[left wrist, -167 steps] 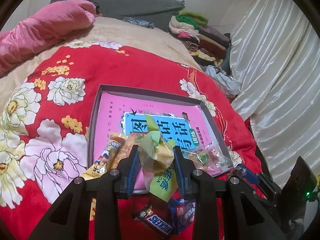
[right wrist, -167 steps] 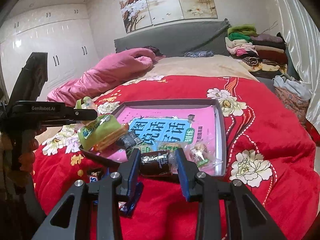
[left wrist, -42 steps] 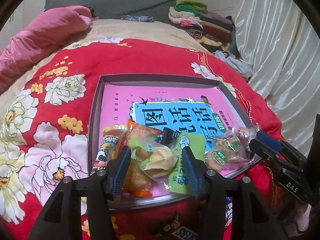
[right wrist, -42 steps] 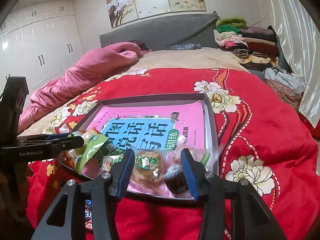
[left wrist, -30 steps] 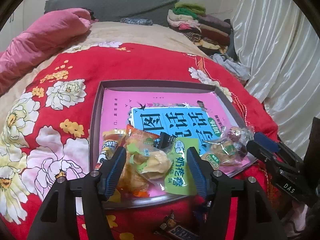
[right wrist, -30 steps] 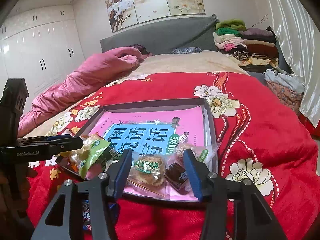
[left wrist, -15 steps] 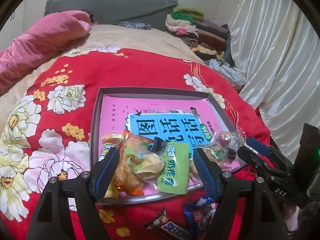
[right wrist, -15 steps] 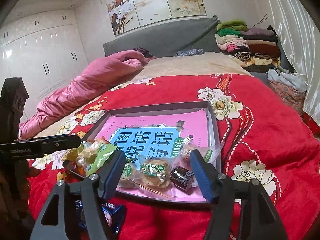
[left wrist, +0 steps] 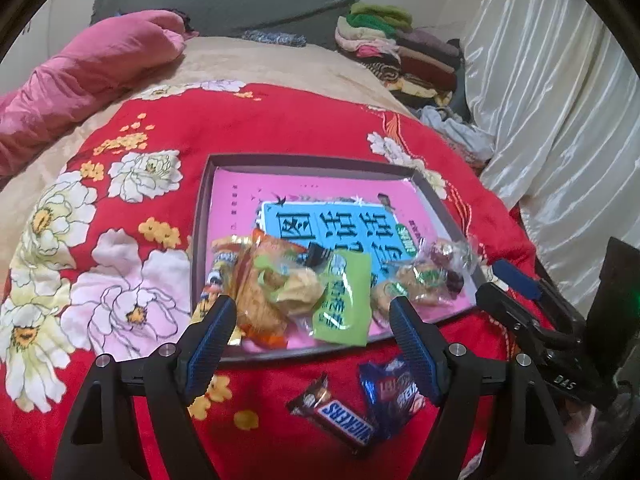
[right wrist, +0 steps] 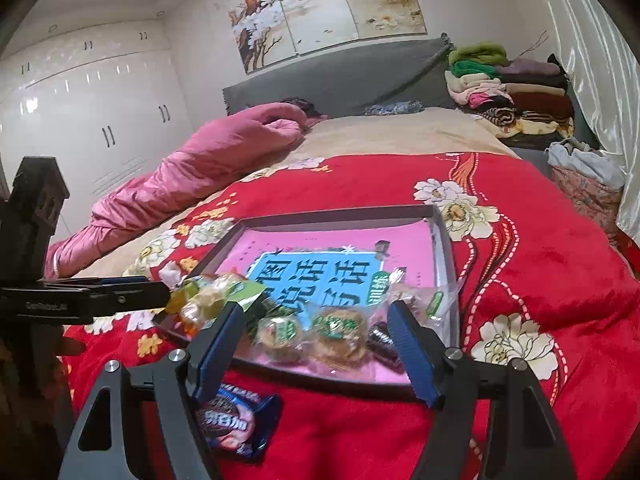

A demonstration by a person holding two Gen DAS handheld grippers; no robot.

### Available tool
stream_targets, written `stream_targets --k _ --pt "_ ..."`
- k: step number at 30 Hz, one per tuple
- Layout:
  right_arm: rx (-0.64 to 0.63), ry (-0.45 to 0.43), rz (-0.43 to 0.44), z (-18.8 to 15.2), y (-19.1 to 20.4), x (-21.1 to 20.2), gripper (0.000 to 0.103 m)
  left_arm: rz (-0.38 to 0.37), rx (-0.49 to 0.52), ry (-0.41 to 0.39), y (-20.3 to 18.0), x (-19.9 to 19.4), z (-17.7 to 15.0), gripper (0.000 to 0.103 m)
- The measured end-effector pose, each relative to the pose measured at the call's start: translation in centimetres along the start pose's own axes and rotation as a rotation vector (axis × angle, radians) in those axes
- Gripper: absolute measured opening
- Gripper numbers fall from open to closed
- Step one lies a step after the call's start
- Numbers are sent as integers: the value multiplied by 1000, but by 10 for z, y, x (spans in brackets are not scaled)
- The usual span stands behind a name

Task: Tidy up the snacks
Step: 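Move both grippers back from the tray to the remaining snacks, then grasp the Snickers bar with the left gripper while the right grasps the blue Oreo pack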

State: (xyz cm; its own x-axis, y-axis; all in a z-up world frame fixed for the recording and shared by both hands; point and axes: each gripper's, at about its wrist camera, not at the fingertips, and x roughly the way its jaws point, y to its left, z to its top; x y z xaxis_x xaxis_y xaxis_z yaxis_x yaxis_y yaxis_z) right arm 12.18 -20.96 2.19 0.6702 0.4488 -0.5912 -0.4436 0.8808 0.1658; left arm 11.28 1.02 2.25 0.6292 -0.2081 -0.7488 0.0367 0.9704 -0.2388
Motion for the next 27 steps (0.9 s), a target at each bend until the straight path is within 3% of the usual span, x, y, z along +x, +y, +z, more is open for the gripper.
stream_targets --k 13,27 --pt "-59 97 73 -21 37 -2 78 36 -28 74 6 -2 -22 80" --pt "-52 192 63 -36 48 11 78 51 -30 130 7 3 -36 80"
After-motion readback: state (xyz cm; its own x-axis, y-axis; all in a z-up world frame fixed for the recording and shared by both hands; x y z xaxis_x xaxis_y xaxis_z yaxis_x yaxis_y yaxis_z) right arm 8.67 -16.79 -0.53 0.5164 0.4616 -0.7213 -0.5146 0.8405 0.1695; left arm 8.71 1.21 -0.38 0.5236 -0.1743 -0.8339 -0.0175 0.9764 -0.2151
